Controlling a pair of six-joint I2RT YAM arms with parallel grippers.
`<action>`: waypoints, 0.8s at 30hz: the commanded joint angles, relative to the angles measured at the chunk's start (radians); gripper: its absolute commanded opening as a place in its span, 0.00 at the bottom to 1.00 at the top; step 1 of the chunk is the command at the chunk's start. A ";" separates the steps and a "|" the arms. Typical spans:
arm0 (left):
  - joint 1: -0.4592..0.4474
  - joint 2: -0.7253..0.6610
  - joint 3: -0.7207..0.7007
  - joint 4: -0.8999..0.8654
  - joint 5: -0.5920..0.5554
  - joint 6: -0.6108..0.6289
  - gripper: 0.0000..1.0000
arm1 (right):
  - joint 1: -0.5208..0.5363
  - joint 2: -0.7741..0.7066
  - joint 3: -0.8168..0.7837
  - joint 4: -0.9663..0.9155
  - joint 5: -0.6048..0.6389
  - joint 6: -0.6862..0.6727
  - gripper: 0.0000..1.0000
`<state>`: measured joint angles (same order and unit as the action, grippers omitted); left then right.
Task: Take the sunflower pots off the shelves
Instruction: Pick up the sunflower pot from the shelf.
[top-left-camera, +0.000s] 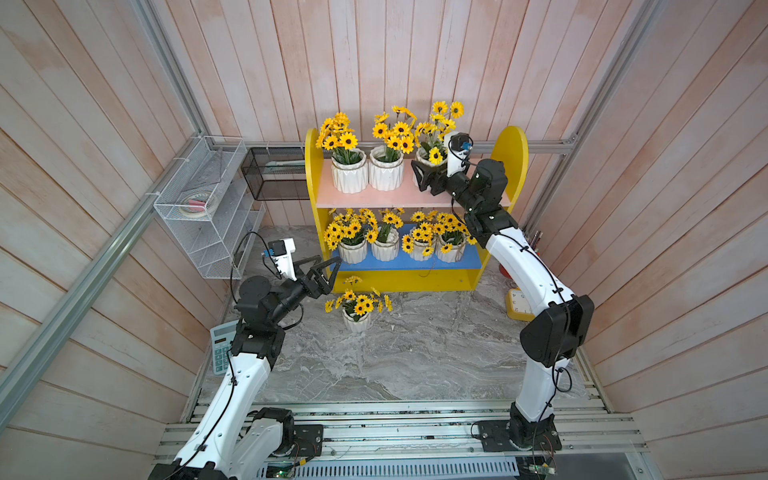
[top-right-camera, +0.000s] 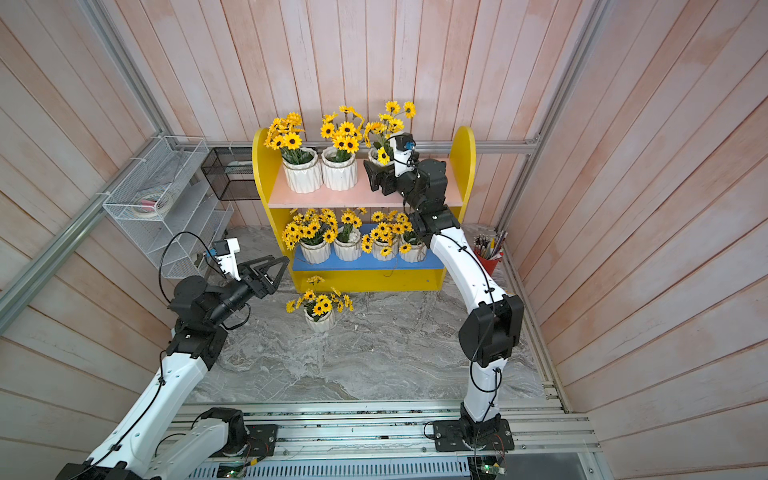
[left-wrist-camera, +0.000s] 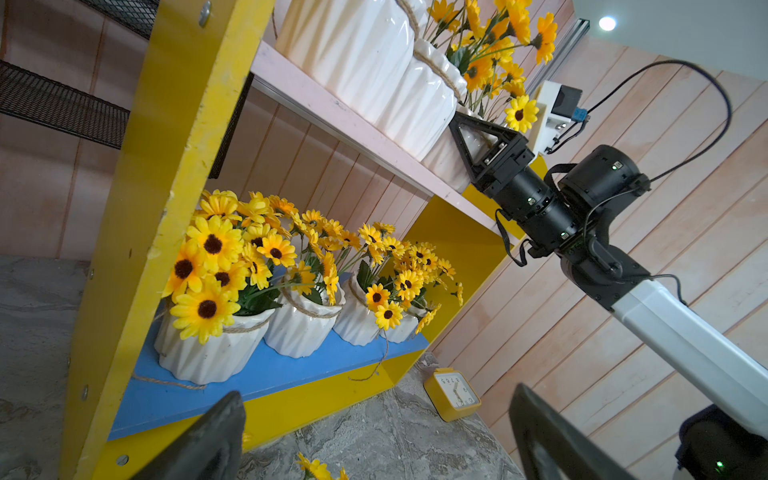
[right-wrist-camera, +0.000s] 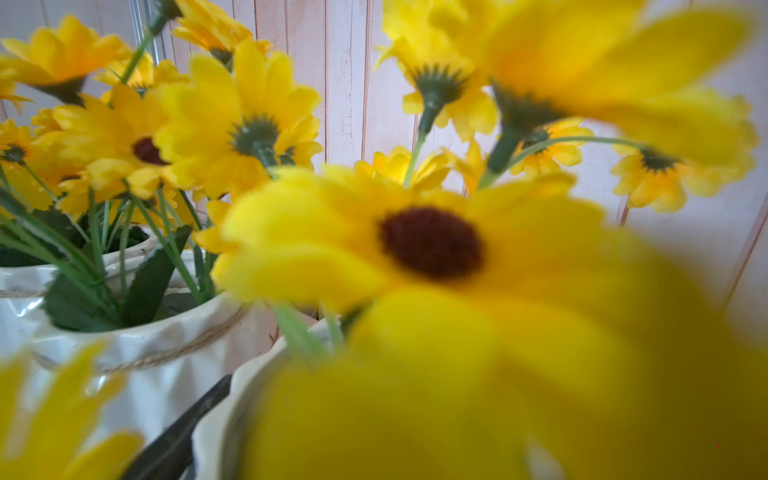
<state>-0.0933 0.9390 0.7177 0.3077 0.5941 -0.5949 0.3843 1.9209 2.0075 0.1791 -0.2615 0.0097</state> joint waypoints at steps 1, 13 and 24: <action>0.004 0.000 -0.015 0.023 0.015 0.000 1.00 | -0.005 -0.005 -0.022 0.005 -0.031 -0.017 0.00; 0.004 0.054 -0.014 0.058 0.075 -0.055 1.00 | -0.014 -0.121 -0.159 0.179 0.054 0.021 0.00; -0.004 0.090 -0.020 0.124 0.166 -0.097 1.00 | -0.015 -0.251 -0.311 0.300 0.082 0.023 0.00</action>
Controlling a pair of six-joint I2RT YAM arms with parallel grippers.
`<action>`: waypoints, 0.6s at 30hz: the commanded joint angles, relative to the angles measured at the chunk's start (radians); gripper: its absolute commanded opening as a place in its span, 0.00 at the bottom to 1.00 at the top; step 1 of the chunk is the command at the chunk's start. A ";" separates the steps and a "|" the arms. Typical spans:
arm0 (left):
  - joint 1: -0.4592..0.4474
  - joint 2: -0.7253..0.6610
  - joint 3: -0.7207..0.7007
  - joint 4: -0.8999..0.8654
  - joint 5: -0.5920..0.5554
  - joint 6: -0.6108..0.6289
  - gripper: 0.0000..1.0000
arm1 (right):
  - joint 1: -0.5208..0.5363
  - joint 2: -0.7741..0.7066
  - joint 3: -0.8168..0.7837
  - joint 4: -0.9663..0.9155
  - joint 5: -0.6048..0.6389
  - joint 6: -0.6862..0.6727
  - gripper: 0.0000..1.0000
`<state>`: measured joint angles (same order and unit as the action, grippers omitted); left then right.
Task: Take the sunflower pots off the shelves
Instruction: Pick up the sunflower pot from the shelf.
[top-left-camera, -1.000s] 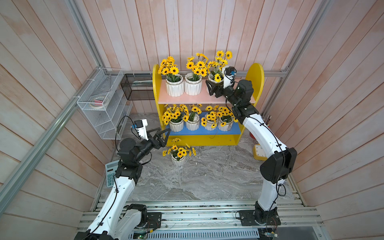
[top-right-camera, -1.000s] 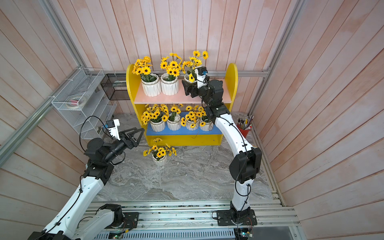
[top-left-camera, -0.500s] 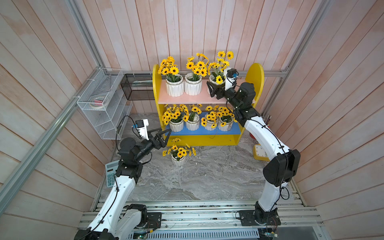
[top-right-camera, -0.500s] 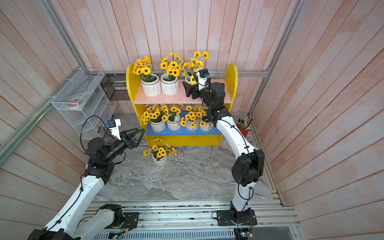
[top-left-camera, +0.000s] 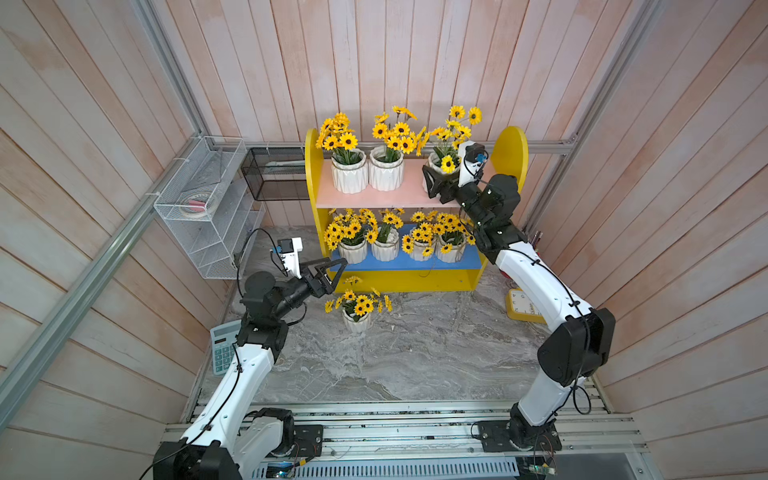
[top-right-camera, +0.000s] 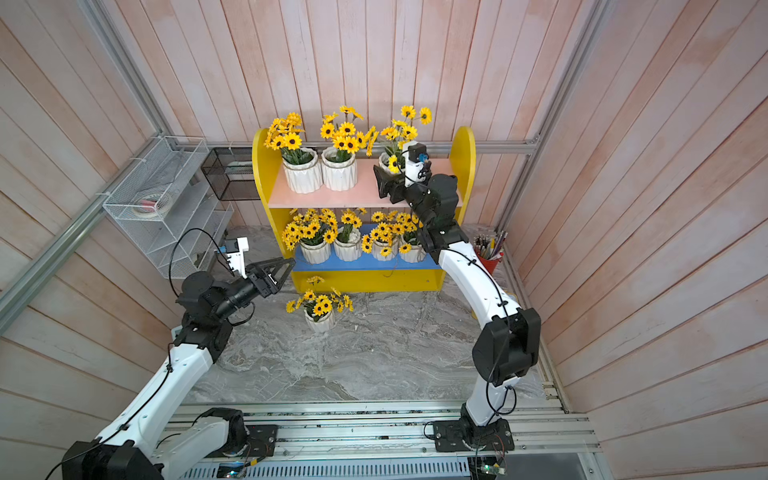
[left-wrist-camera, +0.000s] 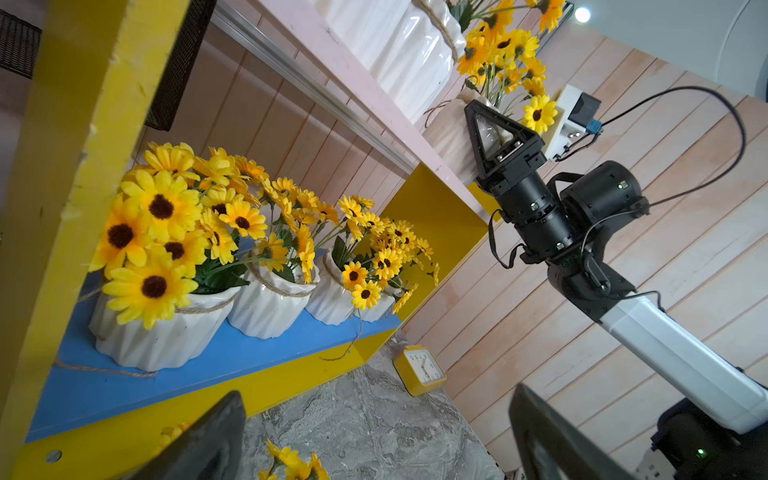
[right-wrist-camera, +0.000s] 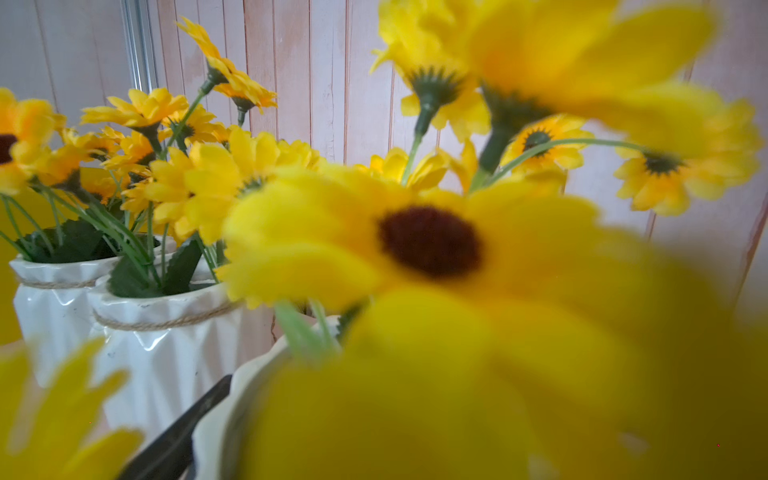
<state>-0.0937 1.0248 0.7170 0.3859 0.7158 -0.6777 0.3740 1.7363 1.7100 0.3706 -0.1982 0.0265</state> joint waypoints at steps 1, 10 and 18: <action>-0.006 0.004 -0.019 0.046 0.046 -0.014 1.00 | -0.004 -0.078 -0.024 0.113 0.022 0.004 0.00; -0.022 0.017 -0.022 0.062 0.060 -0.024 1.00 | -0.006 -0.149 -0.102 0.140 0.088 -0.022 0.00; -0.046 0.036 -0.017 0.058 0.073 -0.028 1.00 | -0.003 -0.238 -0.206 0.175 0.087 -0.008 0.00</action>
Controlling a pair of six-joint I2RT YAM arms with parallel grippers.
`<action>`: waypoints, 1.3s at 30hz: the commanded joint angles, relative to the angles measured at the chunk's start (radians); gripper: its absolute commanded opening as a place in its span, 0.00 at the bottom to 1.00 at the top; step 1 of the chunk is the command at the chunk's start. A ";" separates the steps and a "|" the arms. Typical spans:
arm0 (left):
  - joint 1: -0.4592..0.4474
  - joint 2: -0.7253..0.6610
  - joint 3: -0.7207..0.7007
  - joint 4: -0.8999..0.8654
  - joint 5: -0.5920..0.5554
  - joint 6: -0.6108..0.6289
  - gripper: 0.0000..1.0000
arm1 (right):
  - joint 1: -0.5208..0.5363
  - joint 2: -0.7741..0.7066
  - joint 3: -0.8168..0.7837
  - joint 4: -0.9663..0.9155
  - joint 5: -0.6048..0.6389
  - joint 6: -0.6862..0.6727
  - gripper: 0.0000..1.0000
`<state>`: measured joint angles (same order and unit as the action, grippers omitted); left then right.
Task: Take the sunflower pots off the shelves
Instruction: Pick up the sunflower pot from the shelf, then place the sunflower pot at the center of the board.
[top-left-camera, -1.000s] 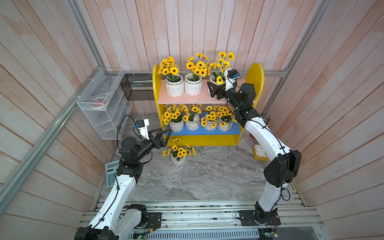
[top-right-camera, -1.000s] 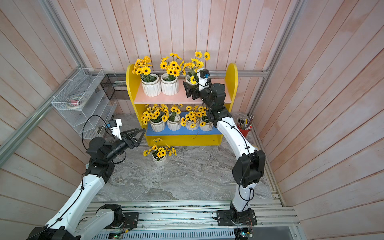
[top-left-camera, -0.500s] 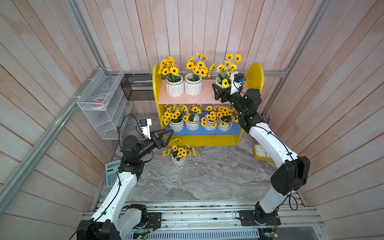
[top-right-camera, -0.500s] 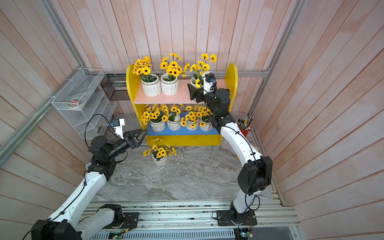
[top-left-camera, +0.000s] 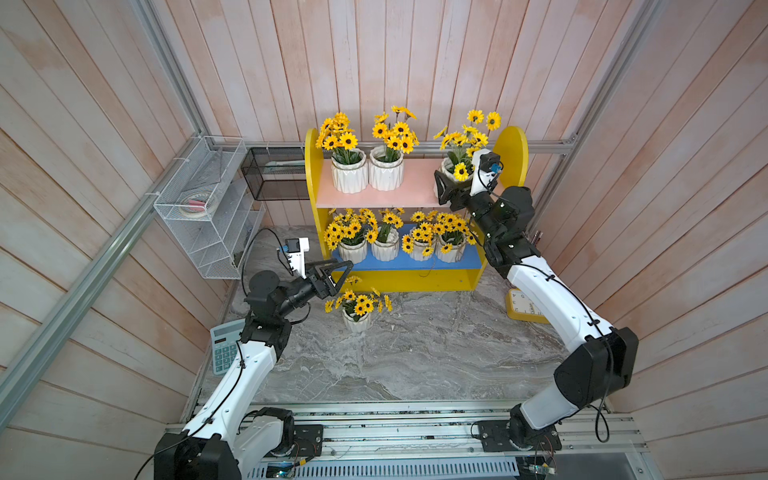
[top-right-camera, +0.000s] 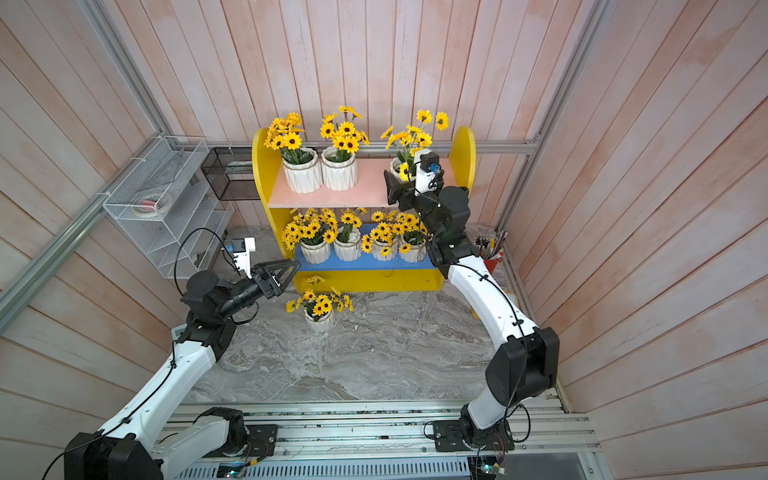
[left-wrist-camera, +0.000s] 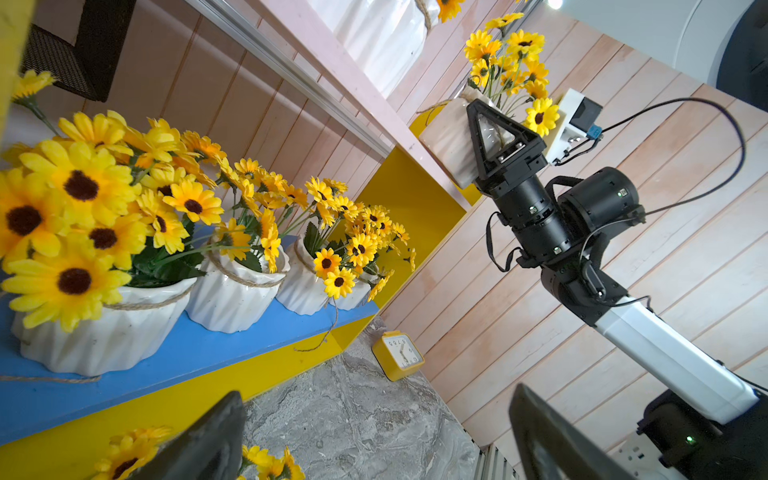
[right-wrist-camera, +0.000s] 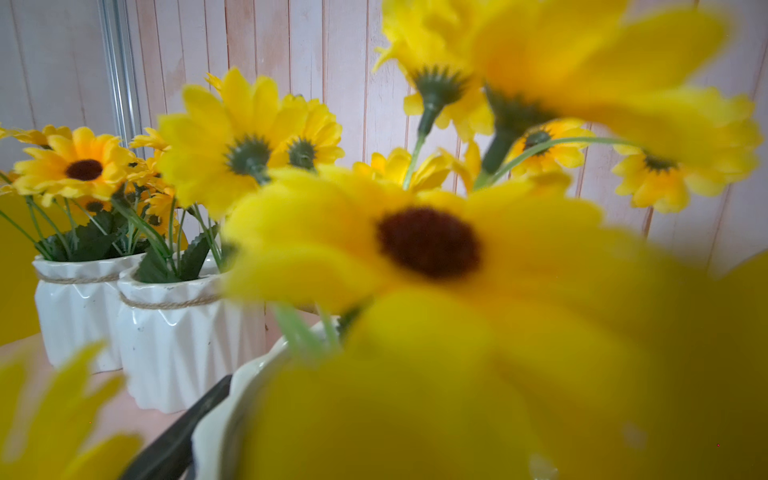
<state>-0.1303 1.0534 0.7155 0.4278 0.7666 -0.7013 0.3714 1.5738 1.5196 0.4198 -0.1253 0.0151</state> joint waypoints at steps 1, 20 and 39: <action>-0.014 0.012 -0.015 0.014 0.017 -0.004 1.00 | 0.004 -0.098 -0.036 0.124 0.031 -0.003 0.00; -0.056 0.022 -0.032 -0.050 -0.138 0.028 1.00 | 0.393 -0.564 -0.809 0.460 0.324 -0.184 0.00; -0.068 -0.046 -0.056 -0.145 -0.365 0.097 1.00 | 0.461 -0.084 -1.268 1.248 0.361 -0.045 0.00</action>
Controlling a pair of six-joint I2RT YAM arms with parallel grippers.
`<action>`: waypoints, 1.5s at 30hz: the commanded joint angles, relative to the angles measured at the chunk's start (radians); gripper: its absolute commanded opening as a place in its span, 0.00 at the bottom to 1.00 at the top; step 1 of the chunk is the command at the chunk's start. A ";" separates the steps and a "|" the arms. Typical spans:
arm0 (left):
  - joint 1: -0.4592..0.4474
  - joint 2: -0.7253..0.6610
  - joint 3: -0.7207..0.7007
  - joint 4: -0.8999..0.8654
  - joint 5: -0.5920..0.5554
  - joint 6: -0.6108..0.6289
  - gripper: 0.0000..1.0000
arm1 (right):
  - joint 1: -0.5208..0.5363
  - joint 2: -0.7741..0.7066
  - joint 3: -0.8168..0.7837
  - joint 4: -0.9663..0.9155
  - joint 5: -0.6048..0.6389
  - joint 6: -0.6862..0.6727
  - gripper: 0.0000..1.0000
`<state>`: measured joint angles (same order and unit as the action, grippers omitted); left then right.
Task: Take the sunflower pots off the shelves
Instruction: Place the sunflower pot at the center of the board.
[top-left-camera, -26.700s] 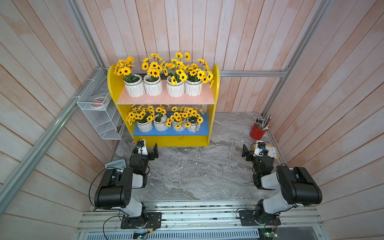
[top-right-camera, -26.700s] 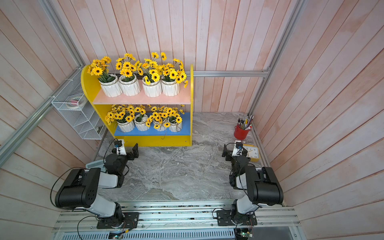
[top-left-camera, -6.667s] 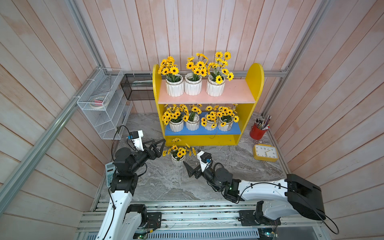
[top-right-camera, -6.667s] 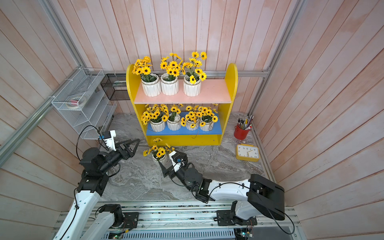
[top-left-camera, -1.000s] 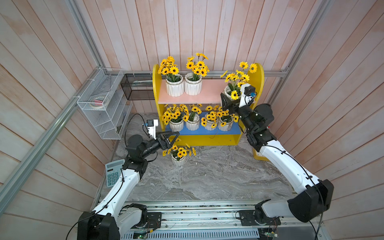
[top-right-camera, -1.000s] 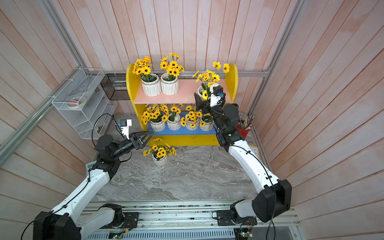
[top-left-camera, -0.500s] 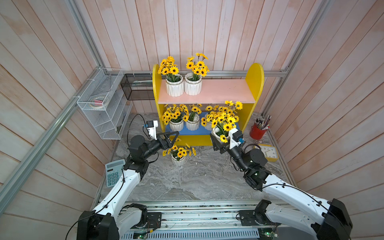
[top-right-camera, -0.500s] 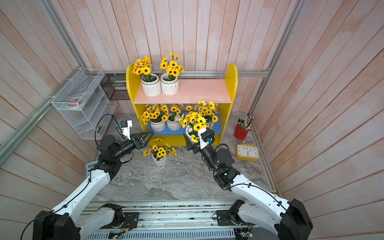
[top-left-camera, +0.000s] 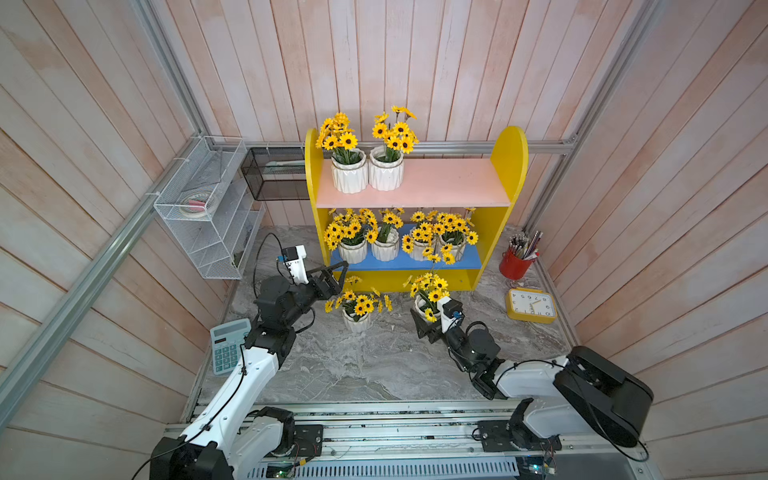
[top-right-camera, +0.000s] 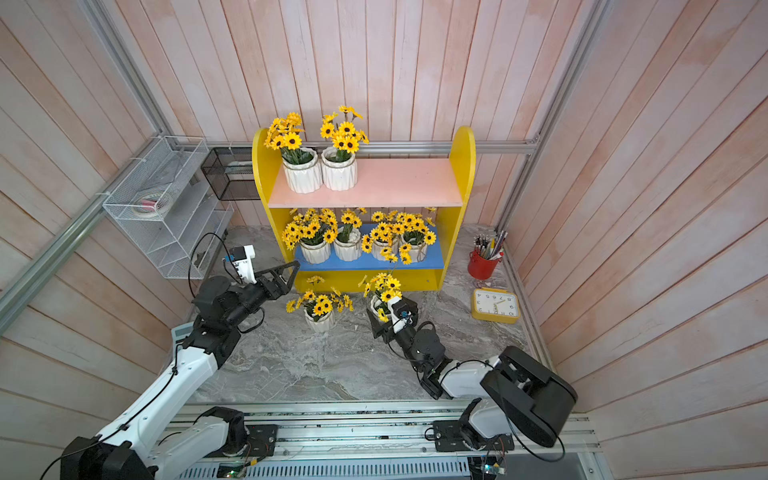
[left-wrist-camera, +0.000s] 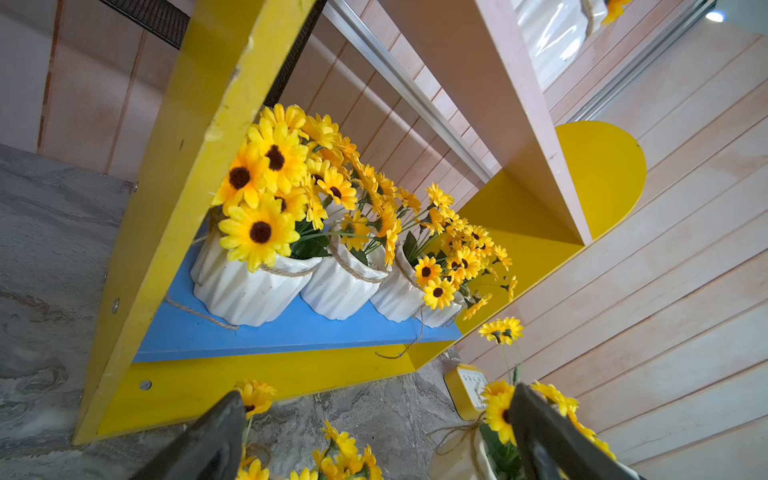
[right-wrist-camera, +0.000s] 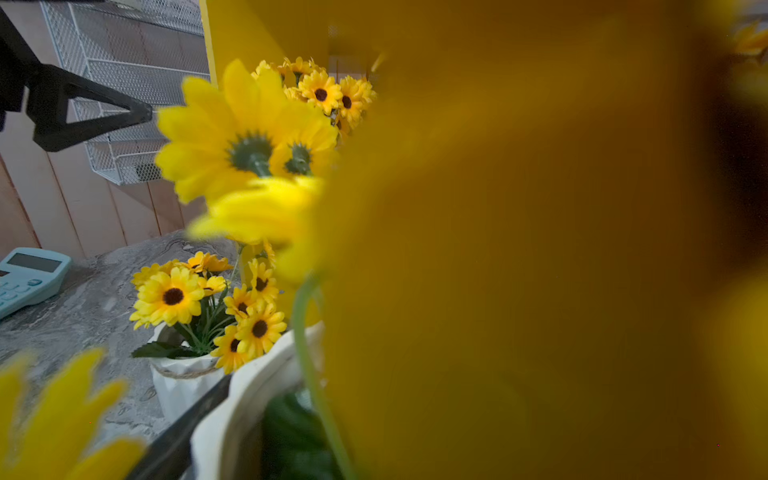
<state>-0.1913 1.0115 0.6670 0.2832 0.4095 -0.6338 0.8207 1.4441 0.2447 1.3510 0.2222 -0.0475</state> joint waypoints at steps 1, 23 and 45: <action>-0.010 -0.006 -0.007 -0.002 -0.006 0.037 1.00 | 0.020 0.080 0.009 0.359 0.014 0.019 0.00; -0.017 -0.004 -0.015 0.030 0.033 0.048 1.00 | 0.100 0.524 0.184 0.456 0.062 0.036 0.00; -0.017 -0.011 -0.012 0.028 0.027 0.068 1.00 | 0.127 0.788 0.360 0.457 0.061 0.071 0.00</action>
<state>-0.2043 1.0115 0.6655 0.2855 0.4221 -0.5865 0.9340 2.1933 0.5869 1.6482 0.2726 0.0025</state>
